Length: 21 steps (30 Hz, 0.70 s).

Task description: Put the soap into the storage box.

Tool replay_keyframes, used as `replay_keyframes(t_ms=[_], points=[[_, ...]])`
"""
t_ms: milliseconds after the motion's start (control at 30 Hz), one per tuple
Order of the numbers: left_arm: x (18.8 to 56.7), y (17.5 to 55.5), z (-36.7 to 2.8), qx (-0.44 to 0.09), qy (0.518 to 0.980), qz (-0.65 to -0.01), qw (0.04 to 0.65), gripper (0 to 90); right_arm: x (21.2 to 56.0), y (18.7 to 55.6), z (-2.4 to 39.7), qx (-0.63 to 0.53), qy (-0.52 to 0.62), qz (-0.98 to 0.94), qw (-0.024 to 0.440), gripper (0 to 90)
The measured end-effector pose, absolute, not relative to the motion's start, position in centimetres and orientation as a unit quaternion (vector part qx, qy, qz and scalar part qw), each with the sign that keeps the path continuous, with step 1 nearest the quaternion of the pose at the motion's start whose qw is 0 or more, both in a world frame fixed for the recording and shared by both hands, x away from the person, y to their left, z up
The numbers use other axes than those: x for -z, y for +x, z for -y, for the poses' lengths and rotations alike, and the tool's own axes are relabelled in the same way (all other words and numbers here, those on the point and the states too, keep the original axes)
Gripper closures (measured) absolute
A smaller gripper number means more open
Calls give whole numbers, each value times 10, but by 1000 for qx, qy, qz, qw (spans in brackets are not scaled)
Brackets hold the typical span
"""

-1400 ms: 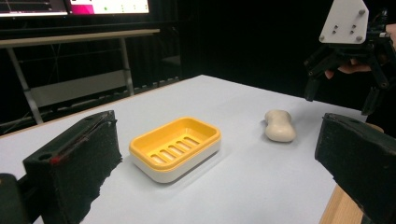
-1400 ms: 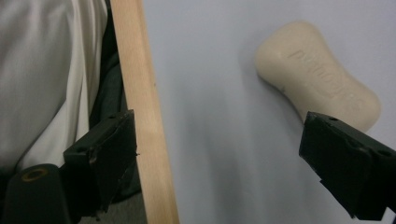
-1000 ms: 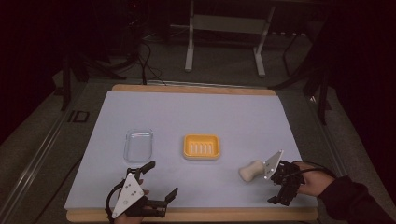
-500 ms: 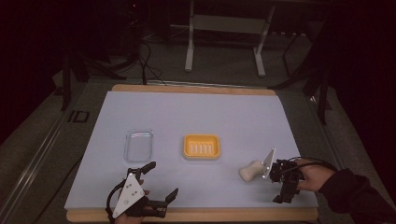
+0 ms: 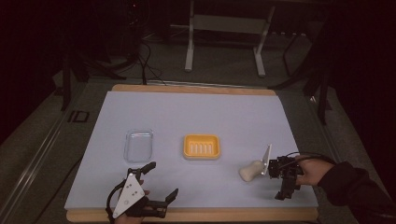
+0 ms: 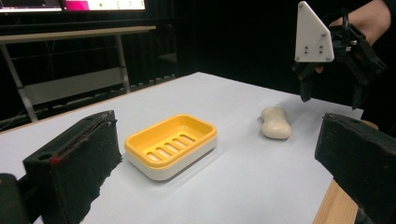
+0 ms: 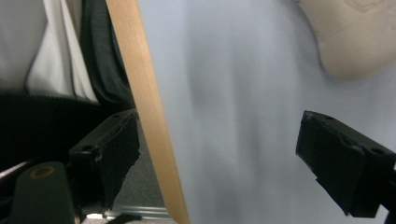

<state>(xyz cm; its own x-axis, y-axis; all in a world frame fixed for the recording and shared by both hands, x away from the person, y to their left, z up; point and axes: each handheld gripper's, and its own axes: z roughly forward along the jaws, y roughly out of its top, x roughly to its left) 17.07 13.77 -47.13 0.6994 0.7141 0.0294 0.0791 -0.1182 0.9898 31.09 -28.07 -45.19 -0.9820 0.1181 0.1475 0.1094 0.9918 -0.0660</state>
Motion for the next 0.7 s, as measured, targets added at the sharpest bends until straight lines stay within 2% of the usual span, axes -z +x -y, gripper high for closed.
replay_keyframes(t_ms=[200, 700], points=[[472, 170, -138, -257, 700, -284, 603, 2, 447, 315, 277, -27, -42, 997, 58, 130], [472, 163, -142, -256, 700, -284, 604, 2, 443, 335, 266, -32, -14, 997, 65, 134]])
